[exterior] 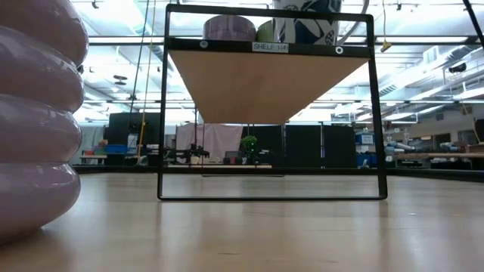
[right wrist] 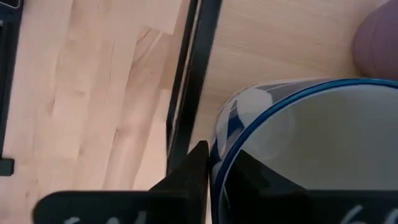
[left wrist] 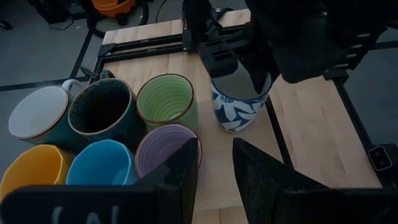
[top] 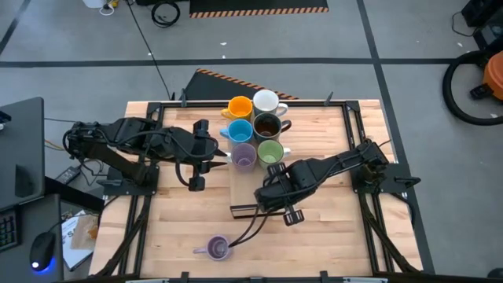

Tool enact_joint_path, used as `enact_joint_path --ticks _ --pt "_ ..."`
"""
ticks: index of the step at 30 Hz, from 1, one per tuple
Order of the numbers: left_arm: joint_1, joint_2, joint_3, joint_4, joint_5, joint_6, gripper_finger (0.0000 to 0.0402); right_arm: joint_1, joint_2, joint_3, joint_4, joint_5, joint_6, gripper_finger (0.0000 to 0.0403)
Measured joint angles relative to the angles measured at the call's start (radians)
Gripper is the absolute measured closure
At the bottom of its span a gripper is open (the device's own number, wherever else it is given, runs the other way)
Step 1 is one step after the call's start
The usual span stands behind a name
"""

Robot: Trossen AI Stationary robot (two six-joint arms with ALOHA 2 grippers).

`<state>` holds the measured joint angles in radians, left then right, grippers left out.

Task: Place coffee mugs
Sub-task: Put the blue patterned mug on the shelf, then put the purple mug on the shelf

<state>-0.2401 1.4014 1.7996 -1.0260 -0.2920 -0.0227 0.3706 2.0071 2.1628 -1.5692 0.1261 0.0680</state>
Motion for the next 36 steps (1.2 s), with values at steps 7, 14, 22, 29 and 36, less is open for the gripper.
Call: enact_joint_path --ticks 7,14,22,29,36 --pt "0.000 0.000 0.000 0.000 0.000 0.005 0.0294 -0.002 0.001 -0.002 -0.003 0.018 0.000 0.0299" --pt "0.000 0.000 0.000 -0.028 0.000 -0.006 0.0294 -0.006 -0.001 0.015 -0.002 0.019 0.018 0.0256" --pt "0.000 0.000 0.000 -0.045 0.020 -0.072 0.0294 -0.015 -0.004 0.106 -0.003 0.019 0.019 0.0238" --pt "-0.089 -0.003 0.000 -0.013 0.162 -0.142 0.0294 -0.019 -0.023 0.190 0.003 0.040 0.029 0.0238" --pt "-0.259 0.053 0.000 0.060 0.158 -0.311 0.0294 -0.041 -0.160 0.185 0.004 0.119 0.061 0.0238"
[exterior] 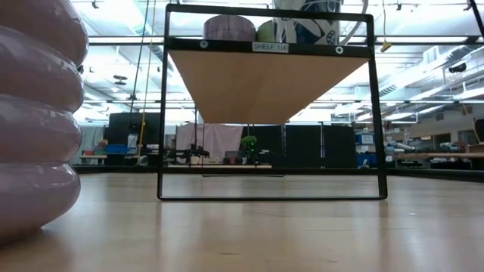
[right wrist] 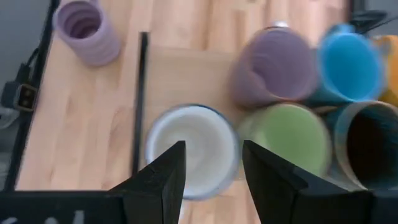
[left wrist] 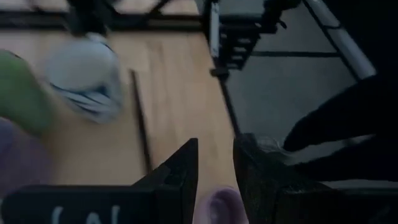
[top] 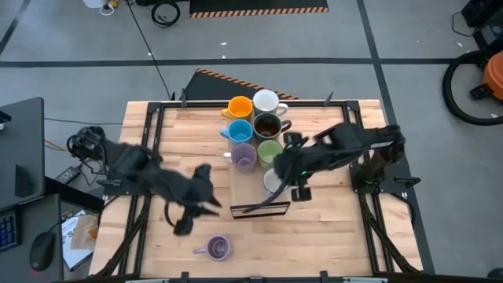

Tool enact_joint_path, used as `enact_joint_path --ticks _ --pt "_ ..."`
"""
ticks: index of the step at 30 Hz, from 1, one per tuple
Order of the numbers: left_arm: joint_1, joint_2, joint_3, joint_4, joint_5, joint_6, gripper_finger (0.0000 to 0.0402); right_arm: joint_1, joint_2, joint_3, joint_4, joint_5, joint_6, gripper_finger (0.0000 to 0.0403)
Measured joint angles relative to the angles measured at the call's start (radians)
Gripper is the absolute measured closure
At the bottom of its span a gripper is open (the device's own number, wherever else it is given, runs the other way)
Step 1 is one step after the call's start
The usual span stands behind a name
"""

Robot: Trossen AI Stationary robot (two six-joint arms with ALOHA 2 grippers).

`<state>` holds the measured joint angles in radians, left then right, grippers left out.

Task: Place coffee mugs
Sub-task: Put the purple mug on the shelf

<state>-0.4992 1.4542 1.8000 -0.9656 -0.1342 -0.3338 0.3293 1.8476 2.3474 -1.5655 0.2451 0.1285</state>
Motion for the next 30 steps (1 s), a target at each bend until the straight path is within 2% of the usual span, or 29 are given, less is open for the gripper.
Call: enact_joint_path --ticks 7,10,18,25,30 --pt "-0.137 0.157 0.000 0.010 0.004 -0.247 0.0294 0.008 -0.115 0.000 -0.006 0.042 0.028 0.0238" --pt "-0.186 0.244 0.000 0.027 0.052 -0.350 0.0294 0.022 -0.163 0.000 -0.006 0.051 0.061 0.0238" --pt "-0.230 0.418 -0.001 0.050 0.132 -0.621 0.0294 0.098 -0.256 0.000 -0.006 0.128 0.112 0.0238" --pt "-0.235 0.490 -0.001 0.003 0.106 -0.730 0.0294 0.174 -0.277 0.000 -0.006 0.211 0.112 0.0238" --pt "-0.233 0.491 -0.001 -0.098 -0.001 -0.781 0.0294 0.207 -0.270 0.000 -0.006 0.217 0.119 0.0238"
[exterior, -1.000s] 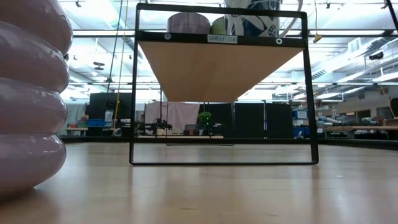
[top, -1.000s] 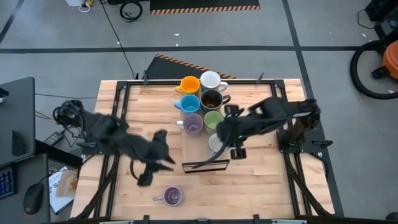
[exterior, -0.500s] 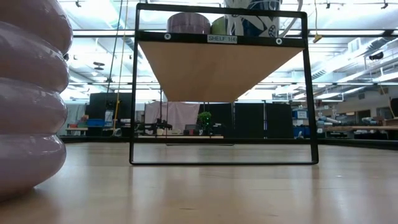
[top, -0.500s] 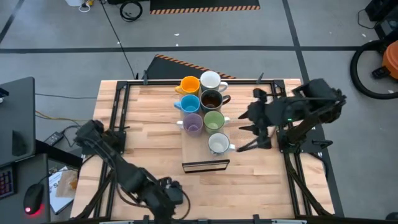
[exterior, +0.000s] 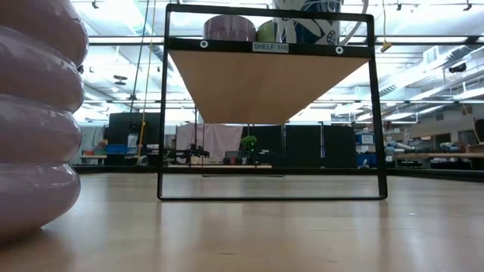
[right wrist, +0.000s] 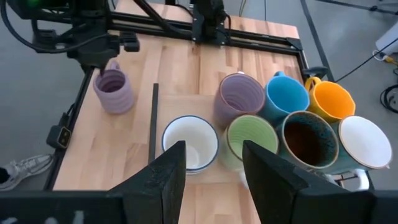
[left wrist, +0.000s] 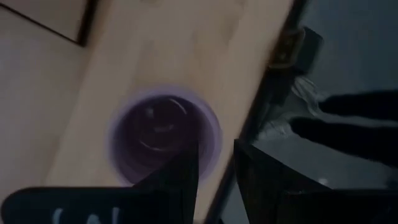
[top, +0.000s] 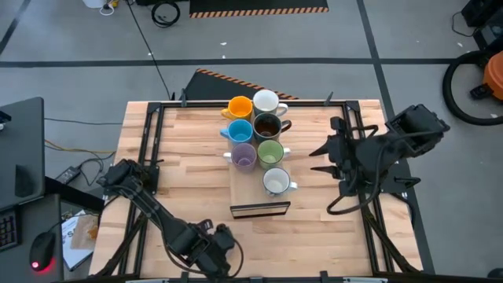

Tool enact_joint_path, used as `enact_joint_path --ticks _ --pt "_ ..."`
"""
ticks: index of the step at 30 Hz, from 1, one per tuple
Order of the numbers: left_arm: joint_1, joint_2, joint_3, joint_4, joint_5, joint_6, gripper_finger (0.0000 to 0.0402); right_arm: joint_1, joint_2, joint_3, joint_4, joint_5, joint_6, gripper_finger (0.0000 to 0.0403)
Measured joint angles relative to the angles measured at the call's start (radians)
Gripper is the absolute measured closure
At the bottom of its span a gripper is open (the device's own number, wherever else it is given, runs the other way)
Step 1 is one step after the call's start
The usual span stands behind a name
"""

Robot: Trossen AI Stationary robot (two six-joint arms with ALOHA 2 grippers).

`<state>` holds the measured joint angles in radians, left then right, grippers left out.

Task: Place coffee mugs
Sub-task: Put the purple mug on the shelf

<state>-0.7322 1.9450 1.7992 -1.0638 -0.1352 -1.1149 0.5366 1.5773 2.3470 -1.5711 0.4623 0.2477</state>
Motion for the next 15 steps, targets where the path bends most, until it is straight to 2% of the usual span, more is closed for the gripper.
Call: enact_joint_path --ticks 3,12,15 --pt "0.000 0.001 0.000 -0.001 -0.033 0.005 0.0294 0.013 0.006 0.000 0.000 0.013 0.004 0.0238" --pt "0.000 0.051 0.000 0.043 -0.022 0.000 0.0293 0.042 0.004 -0.052 0.001 0.049 0.040 0.0238" --pt "0.000 0.066 0.000 0.038 -0.024 -0.006 0.0281 0.051 0.001 -0.087 0.000 0.048 0.043 0.0238"
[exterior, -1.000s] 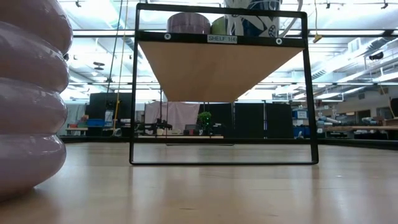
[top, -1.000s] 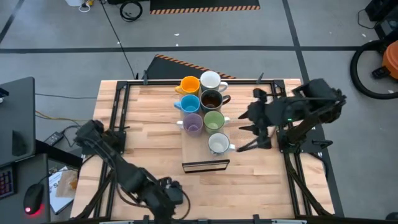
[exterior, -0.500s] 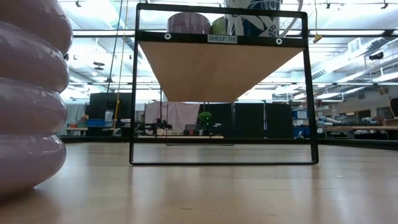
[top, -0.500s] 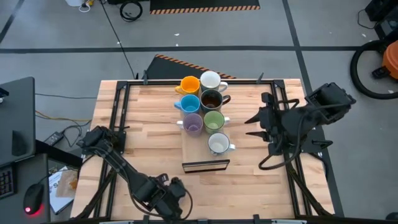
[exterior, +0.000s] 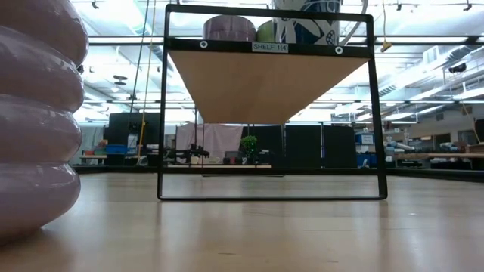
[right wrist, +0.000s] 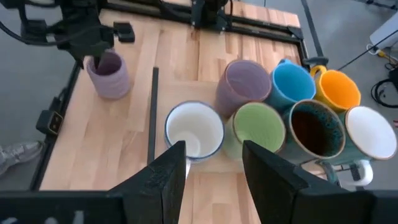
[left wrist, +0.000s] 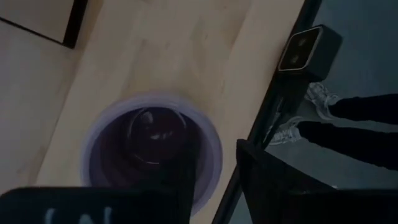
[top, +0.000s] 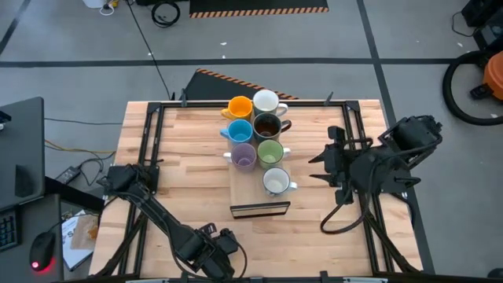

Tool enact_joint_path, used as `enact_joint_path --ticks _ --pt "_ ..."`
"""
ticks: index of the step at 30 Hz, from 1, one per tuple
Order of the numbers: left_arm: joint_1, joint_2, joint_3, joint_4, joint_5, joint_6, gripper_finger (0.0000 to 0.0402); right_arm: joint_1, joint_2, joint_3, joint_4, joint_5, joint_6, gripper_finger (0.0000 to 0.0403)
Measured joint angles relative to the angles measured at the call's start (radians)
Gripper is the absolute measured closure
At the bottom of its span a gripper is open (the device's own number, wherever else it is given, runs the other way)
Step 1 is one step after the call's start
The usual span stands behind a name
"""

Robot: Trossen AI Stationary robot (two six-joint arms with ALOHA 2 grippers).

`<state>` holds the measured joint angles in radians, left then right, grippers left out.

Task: Place coffee mugs
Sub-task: Put the purple mug on the shelf

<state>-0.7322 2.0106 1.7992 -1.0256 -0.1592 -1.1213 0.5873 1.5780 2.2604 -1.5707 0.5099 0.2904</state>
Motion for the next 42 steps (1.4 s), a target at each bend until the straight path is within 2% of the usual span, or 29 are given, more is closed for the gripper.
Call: enact_joint_path --ticks 7,13,20,28,33,42 --pt "-0.001 0.034 0.000 0.001 0.008 -0.017 0.0223 0.003 0.001 -0.036 0.001 -0.010 0.017 0.0238" --pt "-0.006 0.069 0.000 -0.027 0.027 -0.026 0.0217 0.020 0.001 -0.036 0.006 -0.009 0.017 0.0238" --pt "-0.006 0.100 0.000 -0.030 0.054 -0.010 0.0257 0.026 0.001 -0.036 0.006 -0.006 0.021 0.0238" --pt "0.006 0.082 -0.001 -0.091 0.069 0.032 0.0361 0.026 0.000 -0.036 0.006 -0.006 0.016 0.0238" --pt "0.015 0.042 -0.001 -0.140 0.089 0.091 0.0364 0.026 0.000 -0.036 0.005 -0.006 -0.002 0.0238" --pt "0.081 -0.149 0.000 -0.379 0.083 0.222 0.0360 0.026 0.000 -0.036 0.005 0.009 -0.005 0.0238"
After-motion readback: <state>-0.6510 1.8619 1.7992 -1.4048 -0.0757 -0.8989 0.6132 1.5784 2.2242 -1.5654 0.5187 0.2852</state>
